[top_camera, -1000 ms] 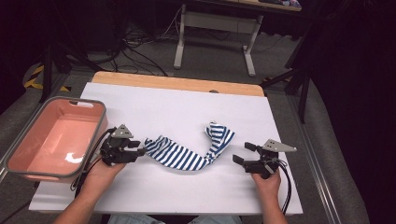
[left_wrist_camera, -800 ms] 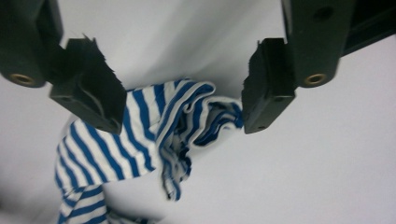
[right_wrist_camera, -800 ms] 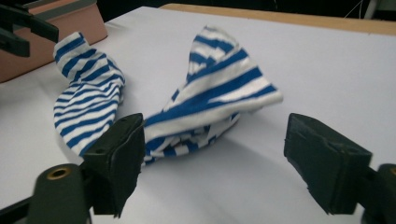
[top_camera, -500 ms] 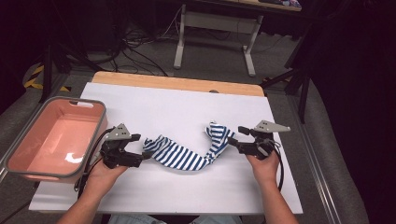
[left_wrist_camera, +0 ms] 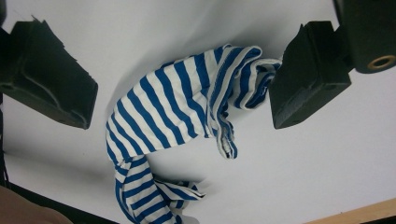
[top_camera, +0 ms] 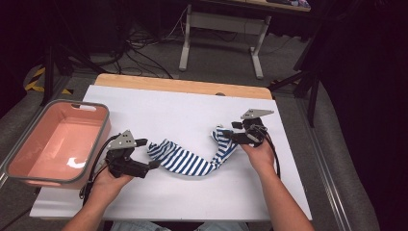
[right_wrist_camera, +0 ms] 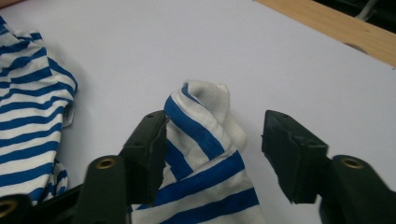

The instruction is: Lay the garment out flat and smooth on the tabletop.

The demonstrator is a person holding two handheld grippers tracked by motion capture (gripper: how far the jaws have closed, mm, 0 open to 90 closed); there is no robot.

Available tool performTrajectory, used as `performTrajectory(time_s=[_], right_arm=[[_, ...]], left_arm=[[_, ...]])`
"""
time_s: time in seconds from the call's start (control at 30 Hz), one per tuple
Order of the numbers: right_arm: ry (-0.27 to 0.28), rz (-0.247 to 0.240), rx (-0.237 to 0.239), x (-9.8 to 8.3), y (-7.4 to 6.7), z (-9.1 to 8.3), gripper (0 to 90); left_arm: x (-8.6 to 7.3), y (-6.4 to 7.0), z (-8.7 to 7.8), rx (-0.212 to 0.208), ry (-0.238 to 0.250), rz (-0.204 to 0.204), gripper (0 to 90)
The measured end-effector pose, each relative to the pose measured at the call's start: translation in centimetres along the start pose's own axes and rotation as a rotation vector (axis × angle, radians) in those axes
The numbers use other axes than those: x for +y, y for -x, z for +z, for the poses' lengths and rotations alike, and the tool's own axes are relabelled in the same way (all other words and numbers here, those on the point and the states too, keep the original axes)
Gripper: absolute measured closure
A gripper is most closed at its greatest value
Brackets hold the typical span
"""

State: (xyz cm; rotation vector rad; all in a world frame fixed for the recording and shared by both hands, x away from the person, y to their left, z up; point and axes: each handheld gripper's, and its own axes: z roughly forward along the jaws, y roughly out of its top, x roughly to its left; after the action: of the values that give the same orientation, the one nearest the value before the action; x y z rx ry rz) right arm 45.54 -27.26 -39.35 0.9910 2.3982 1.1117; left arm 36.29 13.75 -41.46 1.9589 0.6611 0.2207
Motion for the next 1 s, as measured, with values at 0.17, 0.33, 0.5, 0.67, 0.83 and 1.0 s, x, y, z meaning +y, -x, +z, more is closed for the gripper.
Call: performTrajectory(time_s=[0.17,0.33,0.5,0.67,0.83,1.0], right_arm=[[-0.04,-0.058,0.001,0.5,-0.5,0.1,78.5],[-0.027,-0.073,-0.008,0.8,-1.0,-1.0,85.1],[0.011,-0.073,0.0,1.1,-1.3,-2.7,85.6],[0.039,-0.084,0.007,1.3,-1.8,-3.7,85.8],[0.056,-0.087,0.004,1.4,-2.1,-4.4,85.8],[0.087,-0.071,-0.009,1.1,-1.7,-5.6,85.9]], left_arm=[[-0.1,0.0,0.1,0.016,0.0,0.007,9.0],[0.2,-0.3,0.8,0.022,0.002,0.01,12.9],[0.9,-0.5,2.3,0.043,-0.027,0.028,22.0],[1.4,-1.0,4.3,0.071,-0.082,0.038,36.3],[1.5,-1.0,5.1,0.086,-0.123,0.051,76.0],[1.8,-0.8,3.5,0.122,-0.109,0.062,81.4]])
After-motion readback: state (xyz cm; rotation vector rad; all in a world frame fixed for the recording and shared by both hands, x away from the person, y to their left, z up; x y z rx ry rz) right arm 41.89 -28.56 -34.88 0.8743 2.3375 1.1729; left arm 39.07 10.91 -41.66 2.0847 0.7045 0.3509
